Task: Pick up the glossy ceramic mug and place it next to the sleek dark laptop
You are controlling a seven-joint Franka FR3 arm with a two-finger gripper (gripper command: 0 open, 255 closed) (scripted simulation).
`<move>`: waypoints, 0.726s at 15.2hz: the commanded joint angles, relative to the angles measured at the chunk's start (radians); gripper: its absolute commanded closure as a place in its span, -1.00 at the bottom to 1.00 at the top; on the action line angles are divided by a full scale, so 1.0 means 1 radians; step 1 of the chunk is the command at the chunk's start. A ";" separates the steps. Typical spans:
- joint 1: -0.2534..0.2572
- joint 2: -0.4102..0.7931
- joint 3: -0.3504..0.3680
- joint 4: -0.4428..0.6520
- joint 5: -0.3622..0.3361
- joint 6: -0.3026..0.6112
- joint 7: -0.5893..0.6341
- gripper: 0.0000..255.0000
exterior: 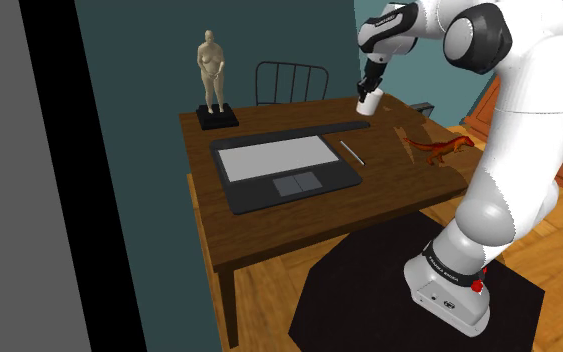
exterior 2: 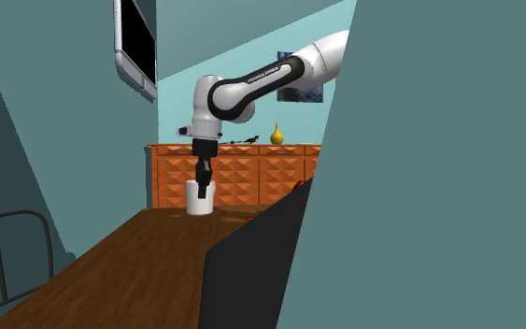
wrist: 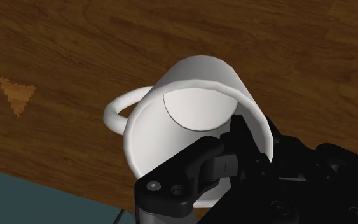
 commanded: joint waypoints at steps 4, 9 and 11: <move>0.003 -0.022 -0.006 0.039 -0.013 -0.059 0.009 1.00; 0.003 -0.037 -0.010 0.087 -0.022 -0.120 0.014 1.00; 0.002 -0.041 -0.011 0.109 -0.025 -0.145 0.016 1.00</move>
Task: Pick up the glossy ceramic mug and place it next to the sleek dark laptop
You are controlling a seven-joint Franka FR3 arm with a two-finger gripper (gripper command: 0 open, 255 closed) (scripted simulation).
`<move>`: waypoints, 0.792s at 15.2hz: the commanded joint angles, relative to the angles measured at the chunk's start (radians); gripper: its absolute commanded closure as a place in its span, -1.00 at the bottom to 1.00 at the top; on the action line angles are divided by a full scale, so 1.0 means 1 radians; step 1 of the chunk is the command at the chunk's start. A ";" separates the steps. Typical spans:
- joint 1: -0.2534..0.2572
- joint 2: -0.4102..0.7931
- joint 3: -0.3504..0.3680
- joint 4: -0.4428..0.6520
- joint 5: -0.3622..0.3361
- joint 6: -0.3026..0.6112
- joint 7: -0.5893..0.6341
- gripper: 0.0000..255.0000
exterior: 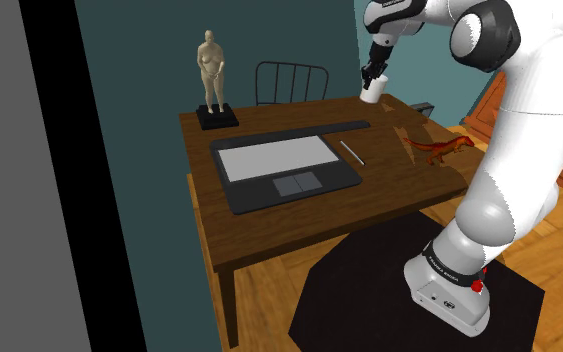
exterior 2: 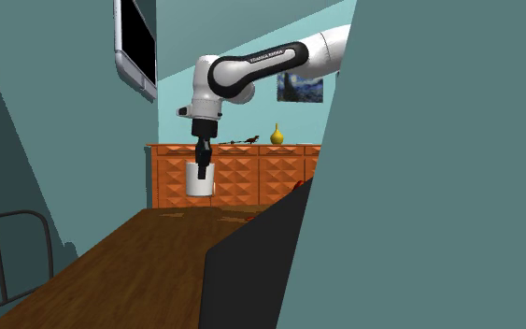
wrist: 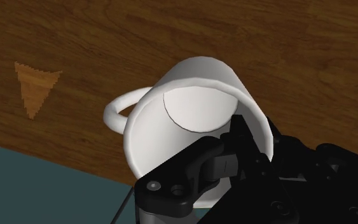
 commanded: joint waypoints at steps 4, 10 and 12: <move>-0.002 -0.010 -0.003 0.056 -0.007 -0.065 0.005 1.00; -0.008 -0.011 -0.006 0.136 -0.009 -0.146 0.007 1.00; -0.011 -0.009 -0.007 0.166 -0.008 -0.173 0.008 1.00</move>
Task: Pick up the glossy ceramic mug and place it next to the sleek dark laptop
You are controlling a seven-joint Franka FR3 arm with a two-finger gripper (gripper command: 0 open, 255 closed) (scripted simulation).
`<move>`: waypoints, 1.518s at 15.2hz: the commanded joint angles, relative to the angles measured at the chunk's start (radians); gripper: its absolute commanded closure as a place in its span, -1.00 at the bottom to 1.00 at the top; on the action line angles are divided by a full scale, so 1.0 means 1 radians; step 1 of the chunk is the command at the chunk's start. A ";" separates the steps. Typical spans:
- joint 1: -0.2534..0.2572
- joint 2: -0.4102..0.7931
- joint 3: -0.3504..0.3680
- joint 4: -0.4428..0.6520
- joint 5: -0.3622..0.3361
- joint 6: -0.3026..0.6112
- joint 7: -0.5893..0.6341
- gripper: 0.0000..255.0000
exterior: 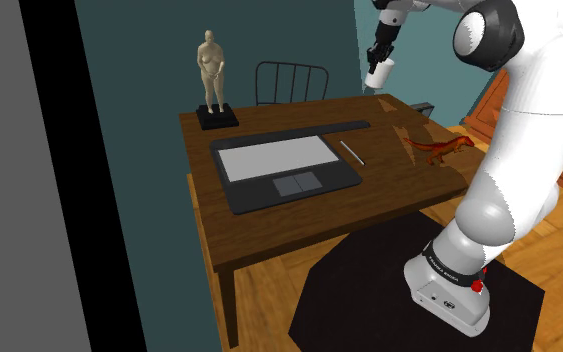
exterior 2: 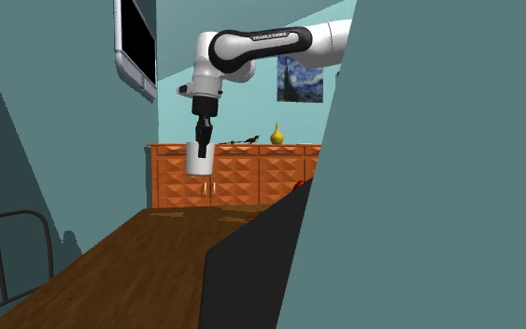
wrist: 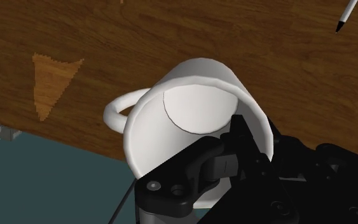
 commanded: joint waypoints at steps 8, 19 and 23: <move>-0.021 0.027 -0.002 0.160 0.011 -0.135 -0.001 1.00; -0.027 0.028 -0.004 0.289 0.011 -0.262 0.010 1.00; 0.082 -0.176 0.004 0.022 -0.088 -0.180 0.092 1.00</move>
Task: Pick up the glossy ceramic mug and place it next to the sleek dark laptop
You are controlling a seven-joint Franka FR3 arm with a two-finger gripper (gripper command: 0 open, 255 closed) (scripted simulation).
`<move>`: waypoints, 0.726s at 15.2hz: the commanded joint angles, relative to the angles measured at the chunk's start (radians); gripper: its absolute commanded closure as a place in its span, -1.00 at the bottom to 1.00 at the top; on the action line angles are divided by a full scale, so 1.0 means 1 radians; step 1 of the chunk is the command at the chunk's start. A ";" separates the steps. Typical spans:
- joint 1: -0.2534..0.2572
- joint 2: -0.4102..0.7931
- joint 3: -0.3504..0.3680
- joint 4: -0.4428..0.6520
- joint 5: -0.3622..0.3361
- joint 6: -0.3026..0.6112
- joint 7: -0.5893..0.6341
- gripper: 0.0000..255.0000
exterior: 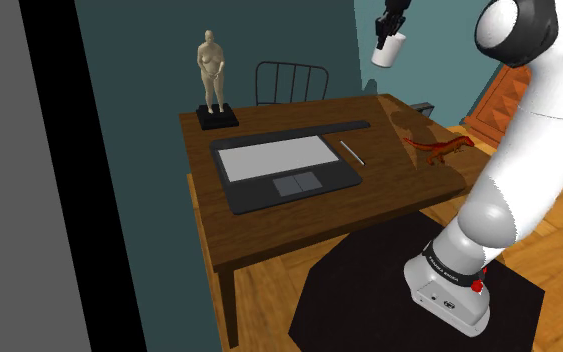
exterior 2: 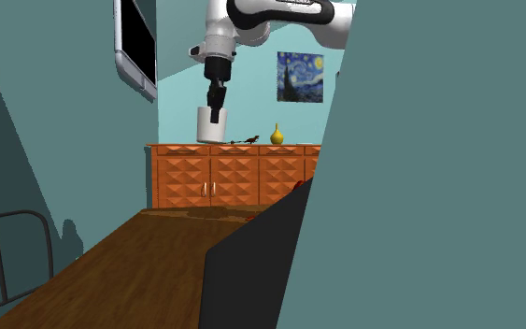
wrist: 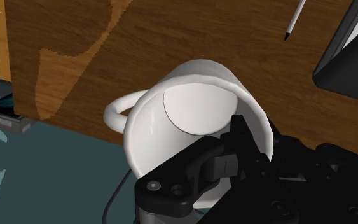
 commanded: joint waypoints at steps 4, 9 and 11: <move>0.092 -0.229 0.040 -0.277 -0.113 0.068 0.119 1.00; 0.134 -0.415 0.112 -0.471 -0.187 0.082 0.244 1.00; 0.144 -0.481 0.145 -0.536 -0.205 0.080 0.292 1.00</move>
